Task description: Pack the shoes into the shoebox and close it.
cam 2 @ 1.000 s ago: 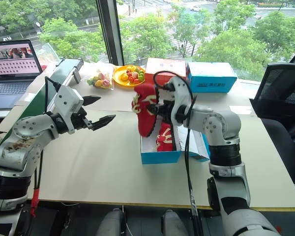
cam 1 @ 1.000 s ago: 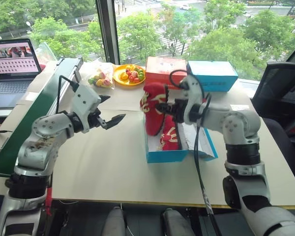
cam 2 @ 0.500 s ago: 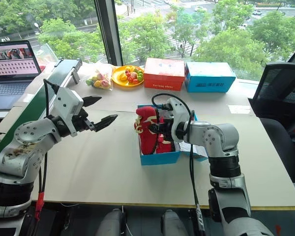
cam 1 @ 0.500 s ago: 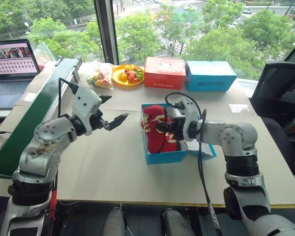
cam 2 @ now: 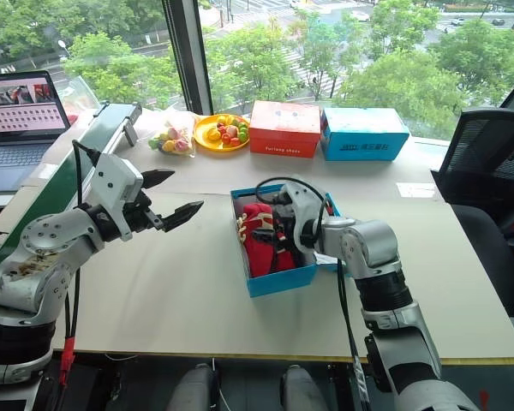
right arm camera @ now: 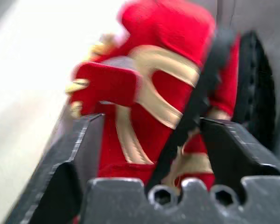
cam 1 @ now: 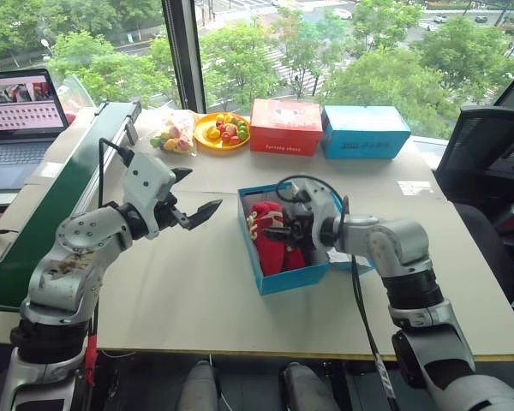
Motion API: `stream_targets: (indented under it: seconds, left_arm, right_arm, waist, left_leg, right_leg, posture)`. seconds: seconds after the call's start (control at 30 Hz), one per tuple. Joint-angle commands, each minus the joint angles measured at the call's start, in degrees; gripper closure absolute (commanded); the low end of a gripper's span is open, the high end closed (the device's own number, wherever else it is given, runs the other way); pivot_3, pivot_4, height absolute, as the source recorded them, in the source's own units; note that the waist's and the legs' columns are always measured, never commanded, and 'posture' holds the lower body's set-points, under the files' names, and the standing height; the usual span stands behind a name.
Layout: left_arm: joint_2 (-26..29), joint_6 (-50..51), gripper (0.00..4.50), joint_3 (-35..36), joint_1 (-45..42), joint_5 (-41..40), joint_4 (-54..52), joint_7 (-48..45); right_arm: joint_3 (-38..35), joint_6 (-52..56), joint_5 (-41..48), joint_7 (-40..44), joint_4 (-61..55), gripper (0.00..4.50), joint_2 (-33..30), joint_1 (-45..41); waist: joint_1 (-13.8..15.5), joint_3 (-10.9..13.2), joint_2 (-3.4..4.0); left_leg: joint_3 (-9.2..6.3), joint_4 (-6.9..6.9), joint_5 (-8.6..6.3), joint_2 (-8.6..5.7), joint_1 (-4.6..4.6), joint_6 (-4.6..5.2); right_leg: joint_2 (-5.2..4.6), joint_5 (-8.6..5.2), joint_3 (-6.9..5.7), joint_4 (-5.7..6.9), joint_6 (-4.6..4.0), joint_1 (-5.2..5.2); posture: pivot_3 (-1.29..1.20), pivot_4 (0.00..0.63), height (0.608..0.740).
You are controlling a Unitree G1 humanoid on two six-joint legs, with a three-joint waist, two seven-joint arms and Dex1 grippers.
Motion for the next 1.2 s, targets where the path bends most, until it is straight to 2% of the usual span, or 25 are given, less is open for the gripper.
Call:
stream_targets:
  seconds: [0.03, 0.17, 0.27, 0.37, 0.47, 0.63, 0.73, 0.8, 0.97, 1.1, 1.2]
  left_arm:
    - [3.2, 0.9, 0.0, -0.7, 1.0, -1.8, -2.6, -4.8]
    - [5.8, 0.9, 0.0, -0.5, 1.3, -2.7, -1.9, -7.9]
    - [7.1, 1.4, 0.0, -0.9, 1.2, -3.8, -2.1, -10.7]
    - [8.7, 1.8, 0.0, -2.1, 1.2, -4.6, -2.6, -13.8]
    - [9.7, 1.6, 0.0, -3.4, 0.3, -4.3, -1.7, -15.6]
    - [7.7, 1.9, 0.0, -6.9, -4.1, -3.3, 2.8, -16.4]
    - [7.3, 2.6, 0.0, -8.7, -5.5, -4.2, 4.2, -18.7]
    - [7.4, 2.0, 0.0, -10.1, -6.6, -2.8, 5.7, -19.8]
    - [5.7, 0.1, 0.0, -11.2, -12.4, -1.0, 11.9, -21.0]
    - [6.1, -0.8, 0.0, -11.5, -14.5, 0.1, 14.3, -22.7]
    - [6.0, 0.4, 0.0, -10.6, -16.5, -0.7, 16.0, -23.5]
  right_arm:
    - [-2.9, -3.5, 1.3, 5.2, -4.9, 0.04, -4.3, -2.7]
    - [1.5, -6.5, -0.3, 13.0, -7.4, 0.04, -10.4, -1.7]
    - [2.9, -7.6, 0.2, 17.7, -8.9, 0.75, -13.1, 0.1]
    - [5.8, -9.5, -0.6, 24.7, -12.9, 1.77, -19.8, 3.9]
    - [4.7, -9.6, 0.8, 29.3, -16.8, 2.77, -26.2, 9.1]
    - [-4.6, -4.6, 5.8, 31.3, -26.2, 4.46, -35.3, 23.5]
    - [-11.2, -1.5, 7.8, 28.3, -31.5, 4.46, -36.3, 32.5]
    - [-13.9, 0.1, 9.5, 26.3, -33.8, 4.46, -34.5, 36.8]
    - [-12.6, -4.0, 5.4, 18.1, -29.9, 4.46, -24.8, 47.7]
    - [-11.8, -8.9, 3.9, 14.1, -24.3, 4.46, -15.7, 49.3]
    - [-10.2, -16.4, -1.5, 10.6, -14.3, 4.46, -10.4, 47.9]
  waist:
    - [0.0, 0.0, 0.0]
    - [0.1, 0.0, 0.01]
    - [-0.2, 0.0, 0.01]
    - [0.0, 0.0, 0.0]
    - [0.4, 0.0, -0.01]
    - [1.4, 0.0, -0.02]
    - [1.1, 0.0, -0.02]
    - [0.9, 0.0, -0.02]
    - [0.9, 0.0, -0.17]
    - [0.6, 0.0, -0.15]
    - [0.5, 0.0, -0.14]
  left_leg:
    - [0.0, 0.01, 0.0, 0.0, 0.0, 0.0]
    - [0.01, -0.05, 0.0, 0.0, 0.0, 0.0]
    - [0.01, -0.01, 0.0, 0.01, 0.04, 0.0]
    - [0.01, -0.01, 0.0, 0.01, 0.03, 0.0]
    - [0.03, -0.01, -0.02, -0.01, 0.01, 0.02]
    - [0.02, 0.05, -0.02, 0.0, 0.02, 0.02]
    - [0.02, 0.1, -0.02, 0.0, 0.05, 0.03]
    - [0.02, 0.09, -0.02, 0.0, 0.1, 0.03]
    - [-0.06, 0.13, -0.02, -0.01, 0.14, 0.03]
    - [0.0, 0.19, -0.02, -0.05, 0.12, 0.03]
    - [-0.04, 0.17, -0.02, -0.03, 0.16, 0.04]
  right_leg:
    - [0.0, 0.0, 0.01, 0.0, 0.0, 0.0]
    - [0.0, -0.02, 0.0, -0.04, -0.01, -0.02]
    - [0.0, -0.07, 0.02, -0.04, 0.07, -0.01]
    - [0.0, -0.17, 0.03, -0.04, 0.2, 0.0]
    - [-0.02, -0.19, 0.03, -0.06, 0.16, 0.0]
    - [-0.03, -0.31, 0.01, -0.05, 0.31, 0.04]
    - [-0.02, -0.33, 0.03, -0.05, 0.34, 0.08]
    - [-0.01, -0.34, 0.06, -0.03, 0.35, 0.09]
    - [0.01, -0.36, 0.01, -0.04, 0.38, 0.17]
    - [-0.02, -0.34, 0.12, -0.04, 0.44, 0.16]
    - [0.03, -0.34, 0.1, 0.01, 0.43, 0.15]
  posture:
    - [0.0, 0.15, 0.74]
    - [0.0, 0.15, 0.74]
    - [0.0, 0.15, 0.74]
    - [0.0, 0.15, 0.74]
    - [0.0, 0.15, 0.74]
    - [0.0, 0.15, 0.74]
    - [0.0, 0.15, 0.74]
    - [0.0, 0.15, 0.74]
    - [0.0, 0.15, 0.74]
    - [0.0, 0.15, 0.74]
    - [0.0, 0.15, 0.74]
